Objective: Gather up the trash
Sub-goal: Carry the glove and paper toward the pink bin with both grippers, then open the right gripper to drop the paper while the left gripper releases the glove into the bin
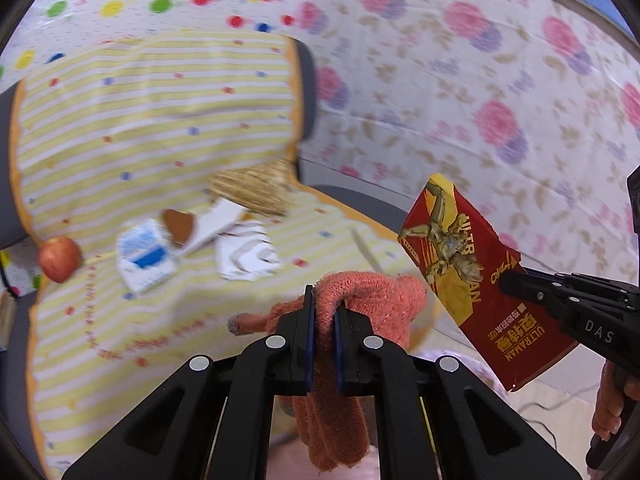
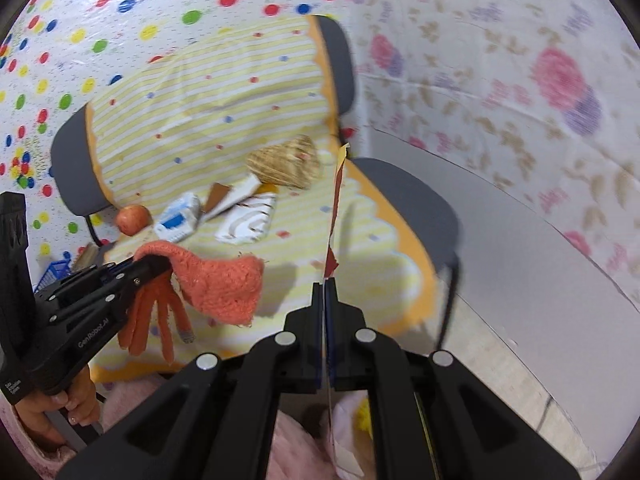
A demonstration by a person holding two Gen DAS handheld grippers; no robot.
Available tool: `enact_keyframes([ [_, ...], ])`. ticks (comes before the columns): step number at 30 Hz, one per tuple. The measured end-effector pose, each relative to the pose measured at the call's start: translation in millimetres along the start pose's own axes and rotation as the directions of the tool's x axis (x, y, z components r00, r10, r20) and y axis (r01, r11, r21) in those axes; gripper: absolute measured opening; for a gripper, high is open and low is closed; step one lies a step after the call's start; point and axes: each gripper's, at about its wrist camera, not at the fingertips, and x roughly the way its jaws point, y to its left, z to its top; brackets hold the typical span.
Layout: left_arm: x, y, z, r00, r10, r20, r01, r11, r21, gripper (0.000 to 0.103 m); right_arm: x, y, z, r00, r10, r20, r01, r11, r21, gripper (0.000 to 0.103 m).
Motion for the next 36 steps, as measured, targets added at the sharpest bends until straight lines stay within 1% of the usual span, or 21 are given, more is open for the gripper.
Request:
enact_keyframes([
  [6, 9, -46, -14, 0.995, -0.094, -0.014, 0.095, 0.994, 0.048, 0.009, -33, -36, -35, 0.996, -0.092, -0.001, 0.092, 0.994, 0.065, 0.002],
  [9, 14, -68, -19, 0.989, -0.146, -0.031, 0.148, 0.987, 0.063, 0.009, -46, -49, -52, 0.991, -0.134, -0.005, 0.134, 0.987, 0.089, 0.002],
  [11, 20, -84, -24, 0.984, -0.168, -0.052, 0.172, 0.981, 0.085, 0.009, -52, -58, -63, 0.987, -0.157, -0.013, 0.158, 0.982, 0.106, 0.002],
  [15, 31, -105, -32, 0.976, -0.198, -0.088, 0.207, 0.973, 0.106, 0.009, -53, -75, -76, 0.983, -0.177, -0.038, 0.181, 0.974, 0.138, 0.002],
  [19, 45, -119, -35, 0.971, -0.205, -0.12, 0.219, 0.968, 0.123, 0.009, -49, -90, -83, 0.981, -0.184, -0.059, 0.191, 0.967, 0.167, 0.002],
  [20, 49, -122, -35, 0.969, -0.21, -0.13, 0.226, 0.966, 0.123, 0.01, -47, -94, -84, 0.981, -0.184, -0.064, 0.193, 0.966, 0.174, 0.002],
  [21, 53, -124, -34, 0.967, -0.215, -0.138, 0.232, 0.965, 0.122, 0.013, -45, -96, -85, 0.98, -0.185, -0.068, 0.194, 0.965, 0.176, 0.002],
  [26, 70, -134, -34, 0.952, -0.242, -0.187, 0.266, 0.957, 0.116, 0.013, -36, -110, -87, 0.98, -0.179, -0.084, 0.192, 0.962, 0.196, 0.002],
  [28, 76, -137, -35, 0.947, -0.249, -0.202, 0.276, 0.954, 0.118, 0.019, -30, -115, -88, 0.981, -0.17, -0.09, 0.185, 0.961, 0.205, 0.002],
  [29, 78, -138, -35, 0.946, -0.249, -0.207, 0.277, 0.954, 0.119, 0.023, -29, -116, -88, 0.981, -0.169, -0.095, 0.185, 0.96, 0.208, 0.003],
  [30, 81, -139, -36, 0.945, -0.245, -0.217, 0.275, 0.954, 0.119, 0.033, -27, -117, -89, 0.981, -0.164, -0.1, 0.183, 0.96, 0.214, 0.007],
  [31, 83, -139, -36, 0.943, -0.241, -0.23, 0.272, 0.956, 0.114, 0.038, -25, -119, -89, 0.982, -0.159, -0.105, 0.179, 0.959, 0.221, 0.019],
  [32, 83, -138, -37, 0.943, -0.241, -0.232, 0.271, 0.956, 0.11, 0.045, -25, -120, -89, 0.983, -0.154, -0.104, 0.174, 0.957, 0.232, 0.026],
  [33, 84, -137, -38, 0.941, -0.245, -0.231, 0.274, 0.956, 0.104, 0.047, -26, -121, -89, 0.983, -0.154, -0.1, 0.174, 0.956, 0.236, 0.033],
  [34, 84, -136, -38, 0.94, -0.25, -0.233, 0.279, 0.955, 0.101, 0.048, -27, -120, -89, 0.983, -0.157, -0.096, 0.176, 0.956, 0.234, 0.033],
  [36, 82, -135, -38, 0.942, -0.245, -0.228, 0.274, 0.956, 0.104, 0.048, -31, -120, -87, 0.982, -0.169, -0.086, 0.184, 0.955, 0.233, 0.033],
])
